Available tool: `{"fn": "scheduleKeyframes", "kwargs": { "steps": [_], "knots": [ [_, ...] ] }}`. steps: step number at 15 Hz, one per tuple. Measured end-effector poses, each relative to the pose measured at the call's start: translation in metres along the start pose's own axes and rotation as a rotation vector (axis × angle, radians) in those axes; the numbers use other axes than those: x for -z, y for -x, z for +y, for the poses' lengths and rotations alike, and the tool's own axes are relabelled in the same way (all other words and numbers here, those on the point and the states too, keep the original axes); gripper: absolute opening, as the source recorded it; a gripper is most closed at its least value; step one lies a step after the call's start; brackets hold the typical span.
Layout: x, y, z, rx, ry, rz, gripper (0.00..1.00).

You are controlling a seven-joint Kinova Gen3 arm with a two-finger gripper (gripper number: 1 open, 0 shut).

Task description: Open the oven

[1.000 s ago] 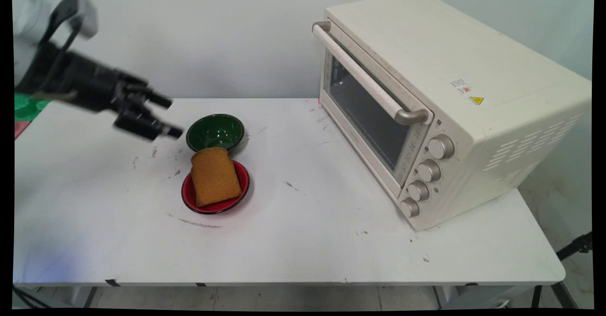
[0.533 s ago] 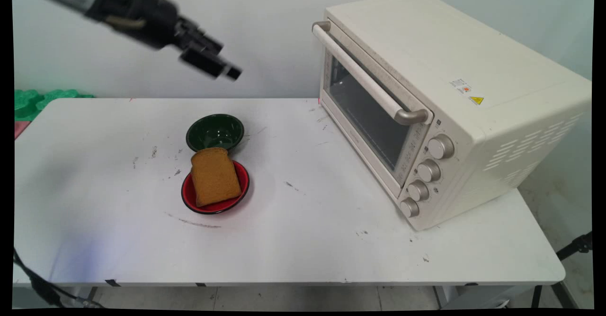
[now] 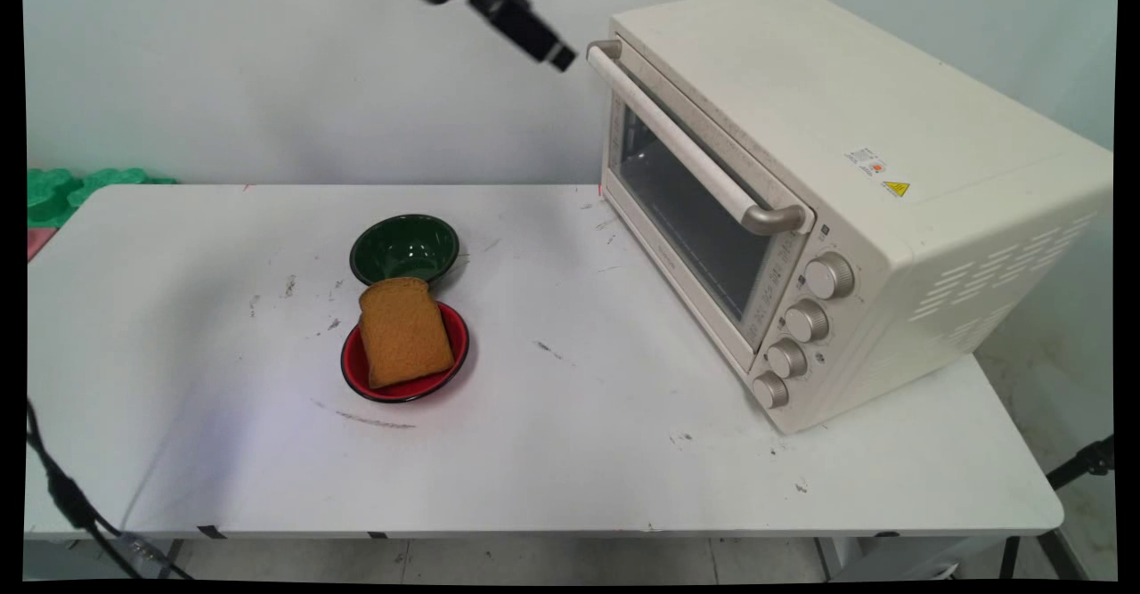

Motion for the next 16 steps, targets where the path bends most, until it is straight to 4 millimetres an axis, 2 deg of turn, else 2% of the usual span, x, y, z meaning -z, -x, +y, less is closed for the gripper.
{"fn": "scheduleKeyframes", "kwargs": {
  "steps": [3,8,15,16],
  "knots": [
    [-0.018,-0.022,-0.001,-0.019,0.004,-0.007,1.0],
    [-0.049,-0.049,-0.002,-0.057,0.033,-0.04,1.0],
    [-0.089,-0.064,-0.001,-0.088,0.088,-0.086,1.0],
    [-0.094,-0.065,-0.001,-0.091,0.092,-0.09,0.0]
  ]
}}
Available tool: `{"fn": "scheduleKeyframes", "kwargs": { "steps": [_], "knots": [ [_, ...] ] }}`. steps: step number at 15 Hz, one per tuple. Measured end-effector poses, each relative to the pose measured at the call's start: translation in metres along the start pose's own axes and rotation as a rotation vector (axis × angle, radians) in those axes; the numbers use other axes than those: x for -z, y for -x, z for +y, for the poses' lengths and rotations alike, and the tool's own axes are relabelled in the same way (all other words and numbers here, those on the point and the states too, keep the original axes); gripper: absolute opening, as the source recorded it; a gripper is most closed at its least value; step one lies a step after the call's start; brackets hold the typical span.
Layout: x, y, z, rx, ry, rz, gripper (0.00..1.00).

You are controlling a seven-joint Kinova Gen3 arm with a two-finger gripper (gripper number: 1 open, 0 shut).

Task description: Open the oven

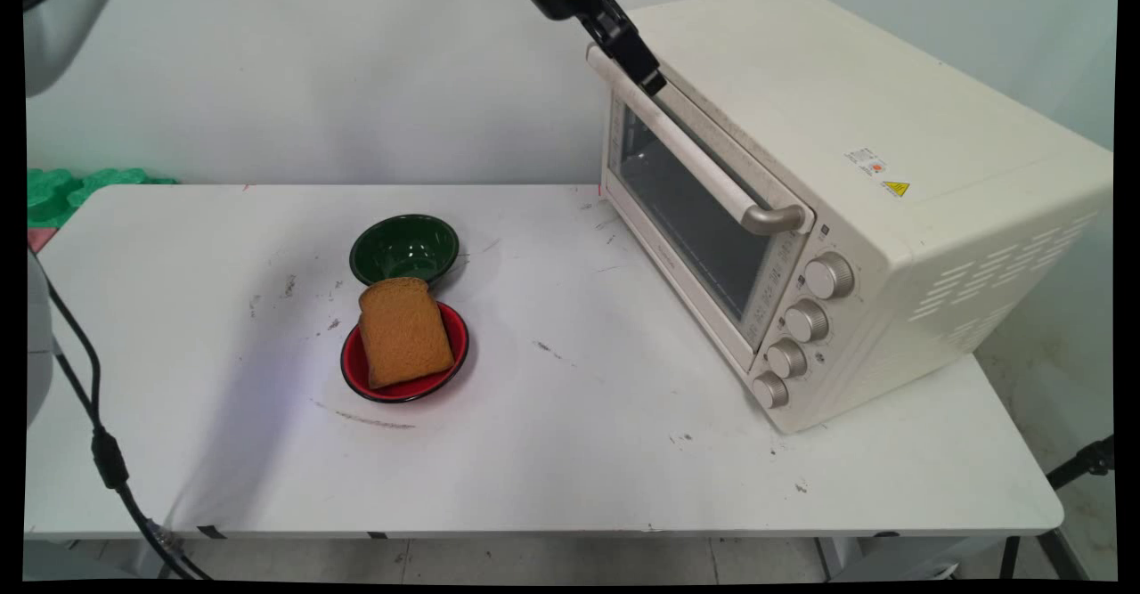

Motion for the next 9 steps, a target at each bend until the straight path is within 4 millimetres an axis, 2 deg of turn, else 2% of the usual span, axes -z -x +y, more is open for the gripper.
{"fn": "scheduleKeyframes", "kwargs": {
  "steps": [9],
  "knots": [
    [-0.036,0.001,-0.008,-0.017,-0.004,-0.024,0.0]
  ]
}}
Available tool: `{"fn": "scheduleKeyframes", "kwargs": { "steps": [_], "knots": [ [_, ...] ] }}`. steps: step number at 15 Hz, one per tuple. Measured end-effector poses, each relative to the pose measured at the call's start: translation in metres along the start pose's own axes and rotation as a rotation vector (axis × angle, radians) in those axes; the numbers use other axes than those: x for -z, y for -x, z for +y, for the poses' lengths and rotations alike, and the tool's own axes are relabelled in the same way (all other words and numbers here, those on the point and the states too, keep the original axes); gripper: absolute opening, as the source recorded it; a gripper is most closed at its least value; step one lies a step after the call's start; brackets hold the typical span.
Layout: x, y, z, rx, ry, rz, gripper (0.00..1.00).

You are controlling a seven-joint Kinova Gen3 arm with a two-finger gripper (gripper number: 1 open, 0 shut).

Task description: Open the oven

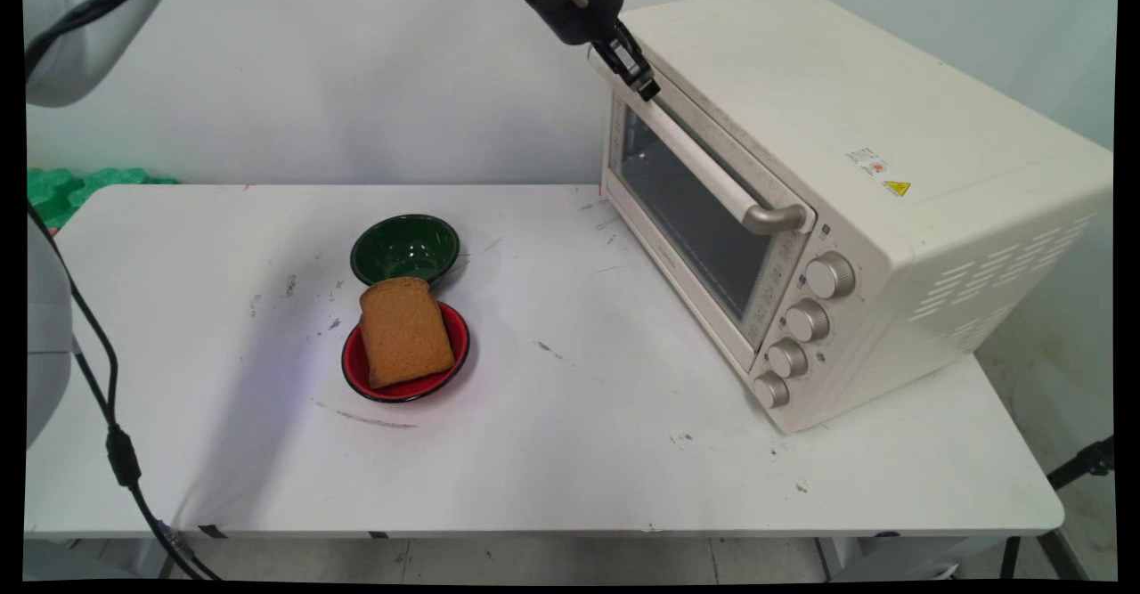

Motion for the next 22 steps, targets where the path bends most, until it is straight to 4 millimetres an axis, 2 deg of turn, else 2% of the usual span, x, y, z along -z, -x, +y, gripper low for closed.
{"fn": "scheduleKeyframes", "kwargs": {
  "steps": [5,12,19,22],
  "knots": [
    [-0.013,0.0,-0.003,-0.003,-0.015,0.003,0.0],
    [-0.021,0.004,0.001,-0.008,-0.012,-0.008,0.0],
    [-0.013,0.024,0.008,0.024,0.003,-0.007,0.0],
    [-0.007,0.045,0.01,0.044,0.008,0.015,0.0]
  ]
}}
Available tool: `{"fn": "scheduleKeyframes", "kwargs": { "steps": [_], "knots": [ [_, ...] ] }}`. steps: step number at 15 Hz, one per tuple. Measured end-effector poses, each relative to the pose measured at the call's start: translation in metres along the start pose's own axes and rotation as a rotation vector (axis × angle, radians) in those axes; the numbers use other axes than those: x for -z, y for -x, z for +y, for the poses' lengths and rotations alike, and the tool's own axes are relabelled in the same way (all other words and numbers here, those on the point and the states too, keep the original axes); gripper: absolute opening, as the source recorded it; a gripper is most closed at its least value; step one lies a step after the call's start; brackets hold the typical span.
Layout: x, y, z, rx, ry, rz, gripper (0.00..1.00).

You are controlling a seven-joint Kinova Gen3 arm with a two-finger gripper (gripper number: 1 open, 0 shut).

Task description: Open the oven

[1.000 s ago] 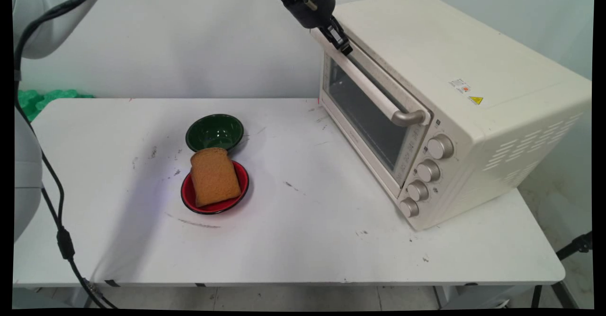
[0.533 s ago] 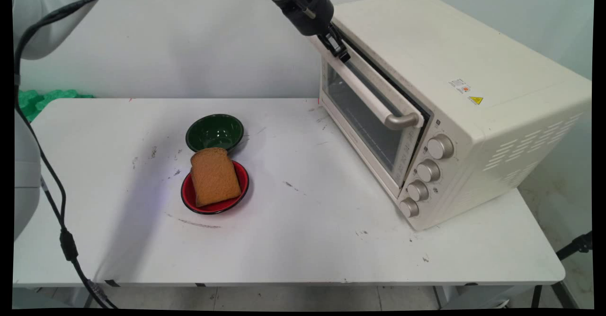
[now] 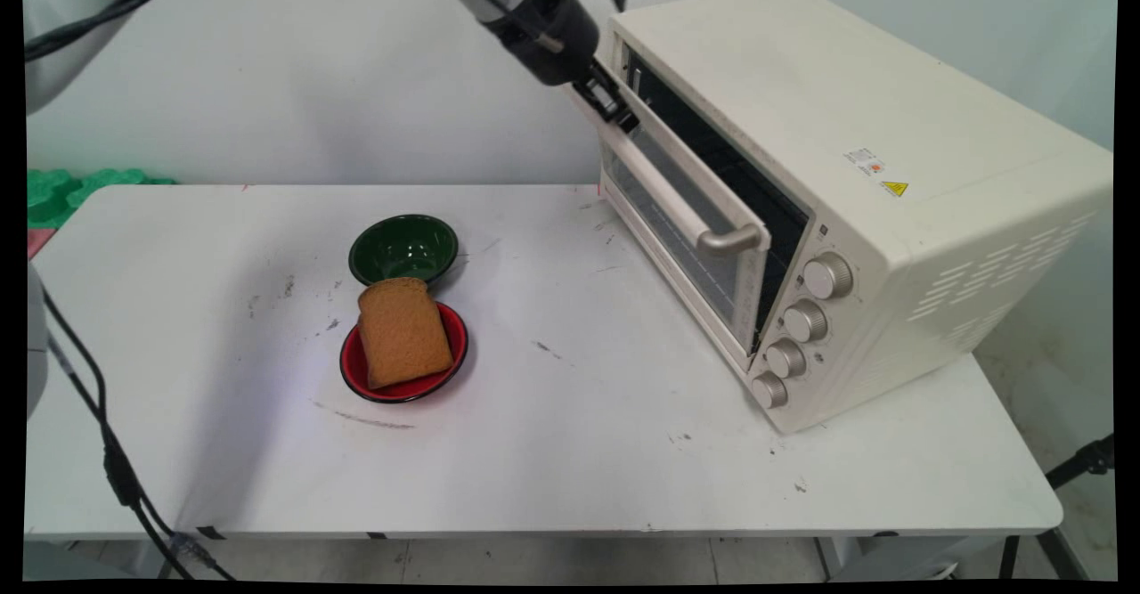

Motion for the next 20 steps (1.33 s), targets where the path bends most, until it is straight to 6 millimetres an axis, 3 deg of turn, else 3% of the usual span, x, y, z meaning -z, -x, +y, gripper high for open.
{"fn": "scheduleKeyframes", "kwargs": {
  "steps": [12,20],
  "knots": [
    [0.014,0.115,0.001,0.026,0.008,0.061,0.0],
    [0.012,0.191,0.004,0.04,0.01,0.092,0.0]
  ]
}}
